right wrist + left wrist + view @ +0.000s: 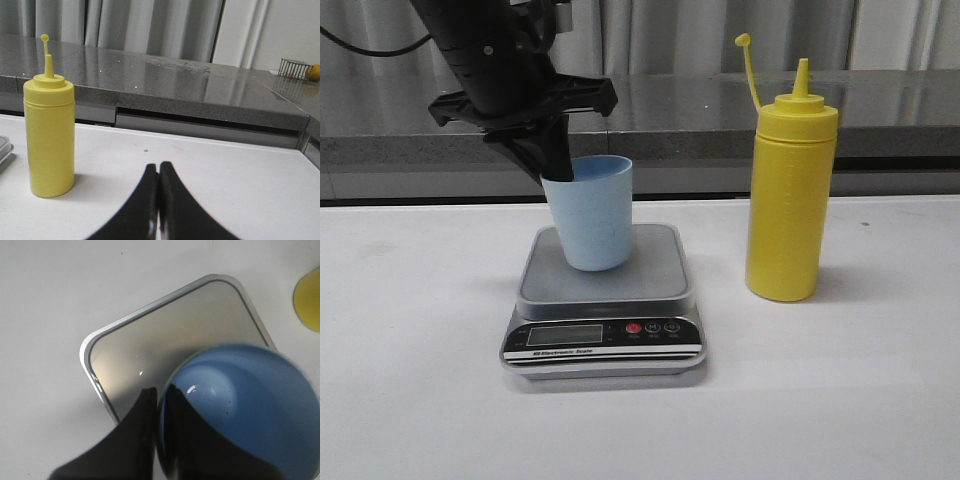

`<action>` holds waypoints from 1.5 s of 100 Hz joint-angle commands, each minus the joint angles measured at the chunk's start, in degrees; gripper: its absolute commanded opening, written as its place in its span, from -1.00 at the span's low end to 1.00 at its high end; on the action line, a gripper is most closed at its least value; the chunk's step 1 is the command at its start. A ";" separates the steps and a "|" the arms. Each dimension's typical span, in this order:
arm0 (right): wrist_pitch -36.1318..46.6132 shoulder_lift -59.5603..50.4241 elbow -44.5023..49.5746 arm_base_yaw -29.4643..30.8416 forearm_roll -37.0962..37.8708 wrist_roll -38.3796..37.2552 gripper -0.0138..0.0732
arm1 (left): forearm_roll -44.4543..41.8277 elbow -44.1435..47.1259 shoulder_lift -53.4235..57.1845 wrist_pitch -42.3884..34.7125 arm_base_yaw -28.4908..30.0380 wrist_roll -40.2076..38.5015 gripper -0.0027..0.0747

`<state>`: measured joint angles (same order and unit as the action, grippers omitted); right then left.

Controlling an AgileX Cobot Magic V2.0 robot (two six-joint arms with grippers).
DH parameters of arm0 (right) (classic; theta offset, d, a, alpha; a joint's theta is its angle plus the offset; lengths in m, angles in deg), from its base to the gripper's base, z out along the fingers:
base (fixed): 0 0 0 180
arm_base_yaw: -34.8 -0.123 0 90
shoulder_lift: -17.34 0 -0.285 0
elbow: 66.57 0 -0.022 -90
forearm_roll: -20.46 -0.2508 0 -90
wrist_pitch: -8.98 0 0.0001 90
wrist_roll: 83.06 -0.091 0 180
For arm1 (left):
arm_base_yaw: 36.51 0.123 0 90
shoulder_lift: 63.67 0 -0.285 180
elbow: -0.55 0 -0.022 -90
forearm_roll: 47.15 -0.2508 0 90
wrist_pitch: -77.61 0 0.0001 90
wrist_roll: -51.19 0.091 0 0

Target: Pour seasoning into cup on scale with both arms

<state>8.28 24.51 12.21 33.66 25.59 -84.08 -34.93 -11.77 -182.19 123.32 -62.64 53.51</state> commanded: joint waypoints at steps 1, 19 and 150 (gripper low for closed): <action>4.12 -0.89 0.07 0.43 0.60 -0.03 -0.96 | 0.91 -1.81 2.77 -1.94 -0.65 -0.04 -0.93; 4.12 -0.89 0.07 0.43 0.60 -0.03 -0.96 | 0.91 -1.81 2.77 -1.94 -0.65 -0.04 -0.29; 4.12 -0.89 0.07 0.43 0.60 -0.03 -0.96 | -1.81 32.03 48.04 -24.52 17.43 -0.14 0.59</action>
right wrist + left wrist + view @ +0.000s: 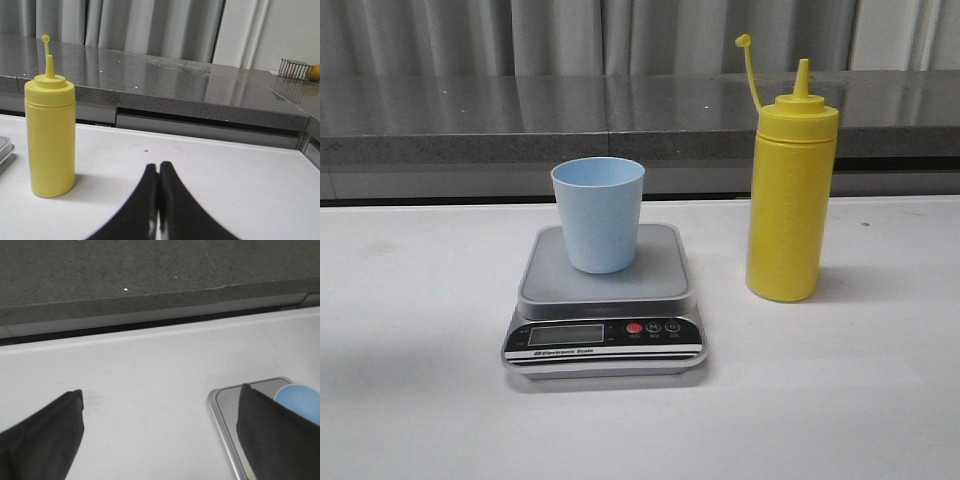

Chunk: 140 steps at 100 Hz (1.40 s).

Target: Pour seasoning into cup on scale with both arms

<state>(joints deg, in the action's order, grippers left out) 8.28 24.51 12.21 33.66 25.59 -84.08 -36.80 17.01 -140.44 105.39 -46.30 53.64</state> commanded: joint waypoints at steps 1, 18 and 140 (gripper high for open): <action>4.12 -0.89 0.07 0.43 0.60 -0.03 -0.96 | 0.03 4.25 7.37 -7.09 1.30 -0.26 0.59; 4.12 -0.89 0.07 0.43 0.60 -0.03 -0.96 | -1.13 15.91 20.25 -13.65 2.40 -0.16 0.59; 4.12 -0.89 0.07 0.43 0.60 -0.03 -0.96 | -5.28 37.39 55.13 -12.91 2.40 -0.16 -0.06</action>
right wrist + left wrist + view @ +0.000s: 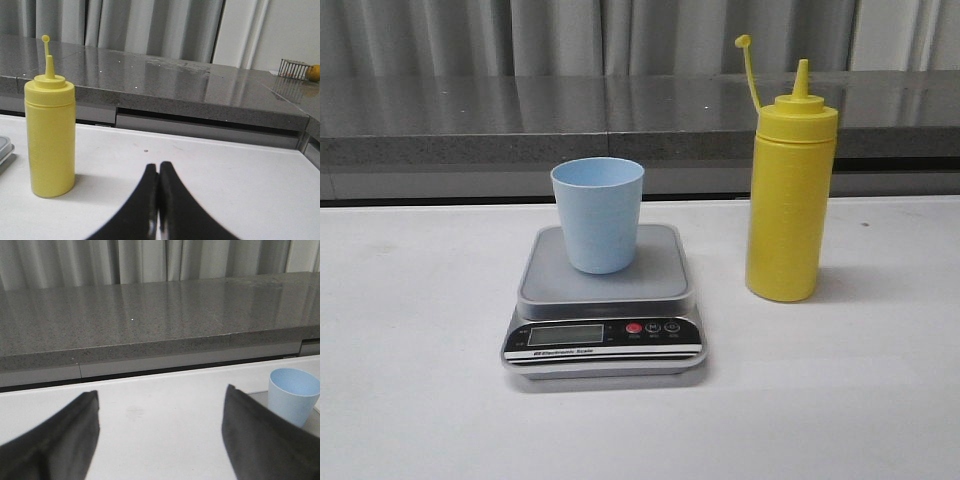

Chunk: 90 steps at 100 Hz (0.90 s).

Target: Pour seasoning into cup on scale with both arms

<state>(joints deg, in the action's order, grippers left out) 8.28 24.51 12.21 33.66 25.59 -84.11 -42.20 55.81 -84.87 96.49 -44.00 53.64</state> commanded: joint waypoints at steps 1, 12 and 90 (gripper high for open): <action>4.12 -0.89 0.07 0.43 0.60 0.01 -0.96 | 0.12 -1.41 -0.45 -4.01 0.09 -0.16 -0.08; 4.12 -0.89 0.07 0.43 0.60 0.01 -0.96 | 0.12 -1.41 -0.45 -4.01 0.09 -0.16 -0.55; 0.03 4.78 -12.64 0.37 -3.47 -0.36 -0.96 | 0.08 -1.41 -0.45 -3.90 0.09 -0.16 -0.98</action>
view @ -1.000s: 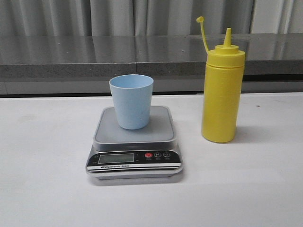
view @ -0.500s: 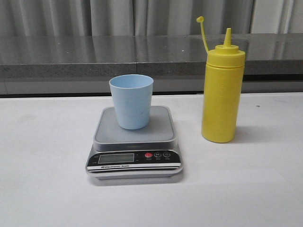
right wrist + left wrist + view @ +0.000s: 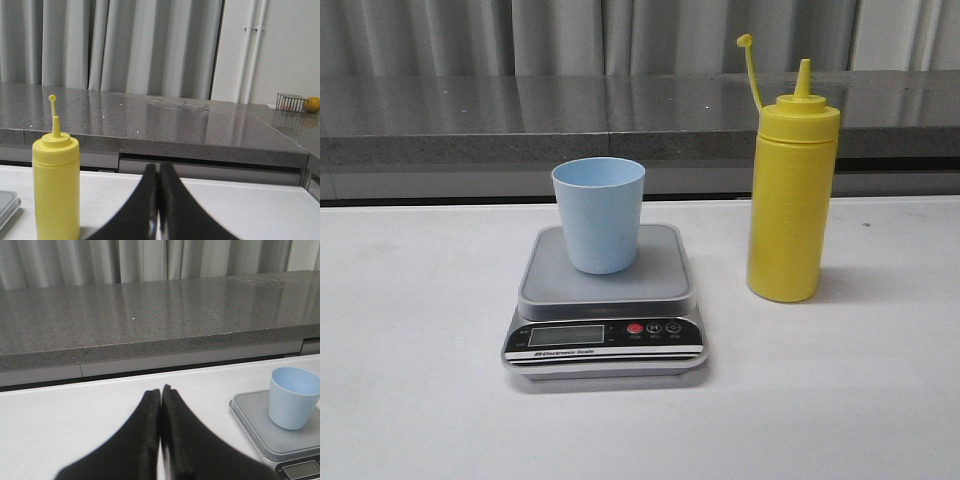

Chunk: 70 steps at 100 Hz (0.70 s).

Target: Pour seasoning into cup on scale with both arms

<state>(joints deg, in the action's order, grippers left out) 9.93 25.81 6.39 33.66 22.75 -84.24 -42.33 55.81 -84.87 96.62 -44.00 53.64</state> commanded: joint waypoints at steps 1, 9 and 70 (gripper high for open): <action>-2.76 4.20 -7.28 0.37 -0.72 -0.23 -0.96 | 0.21 -1.41 -0.45 -4.03 0.09 -0.16 -0.98; -7.61 8.75 -12.85 0.37 -1.08 -0.23 -0.96 | 0.21 -1.41 -0.45 -4.03 0.09 -0.16 -0.98; 3.15 46.36 -27.91 -4.79 -2.28 -0.23 -0.96 | 0.21 -1.41 -0.45 -4.03 0.09 -0.16 -0.98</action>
<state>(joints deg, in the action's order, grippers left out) 3.24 69.47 -19.39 30.63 20.16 -84.33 -42.33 55.81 -84.87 96.79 -44.00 53.64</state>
